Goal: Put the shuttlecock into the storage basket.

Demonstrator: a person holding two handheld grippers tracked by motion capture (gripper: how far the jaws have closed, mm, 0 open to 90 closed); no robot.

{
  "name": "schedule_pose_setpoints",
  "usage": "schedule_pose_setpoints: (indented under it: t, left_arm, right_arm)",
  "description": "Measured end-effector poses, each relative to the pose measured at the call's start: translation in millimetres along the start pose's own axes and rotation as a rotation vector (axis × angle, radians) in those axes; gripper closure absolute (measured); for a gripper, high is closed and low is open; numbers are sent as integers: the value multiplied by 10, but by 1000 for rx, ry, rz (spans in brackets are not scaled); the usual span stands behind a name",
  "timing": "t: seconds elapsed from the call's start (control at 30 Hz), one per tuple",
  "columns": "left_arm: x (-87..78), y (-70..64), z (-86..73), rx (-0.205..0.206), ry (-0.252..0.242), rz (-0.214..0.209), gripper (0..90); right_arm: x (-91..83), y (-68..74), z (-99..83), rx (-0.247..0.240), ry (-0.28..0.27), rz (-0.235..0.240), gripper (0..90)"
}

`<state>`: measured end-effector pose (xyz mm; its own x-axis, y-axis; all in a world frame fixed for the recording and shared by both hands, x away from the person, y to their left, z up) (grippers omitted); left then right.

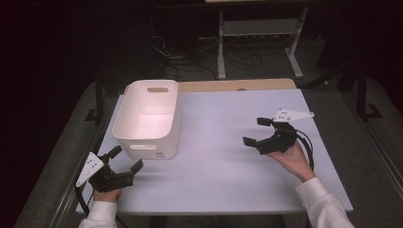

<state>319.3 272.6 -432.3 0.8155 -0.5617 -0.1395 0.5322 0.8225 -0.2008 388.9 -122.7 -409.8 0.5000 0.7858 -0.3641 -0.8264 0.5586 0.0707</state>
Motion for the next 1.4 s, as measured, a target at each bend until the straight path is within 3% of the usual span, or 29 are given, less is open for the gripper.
schedule_pose_setpoints:
  t: [0.47,1.07,1.4]
  left_arm:
    - [1,-6,5,-2,-6,-4,0]
    - [-2,-1,3,6,-3,-4,0]
    - [-5,-2,3,5,-4,-7,0]
  right_arm:
    - [-160,-22,-119,-15,-27,-56,0]
    - [-442,-66,-439,10,-27,-116,0]
    - [-595,-118,-562,23,-61,-162,0]
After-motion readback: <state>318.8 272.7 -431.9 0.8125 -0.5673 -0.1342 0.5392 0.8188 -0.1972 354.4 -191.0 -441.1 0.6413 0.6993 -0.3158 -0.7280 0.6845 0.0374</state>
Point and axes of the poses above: each handheld gripper's, and its own axes: x roughly forward along the jaws, z roughly out of its top, y roughly to its left, the point moved 9 cm from there along x, roughly forward along the jaws, and after that the axes turned 6 degrees about -x, right-handed, at the moved point
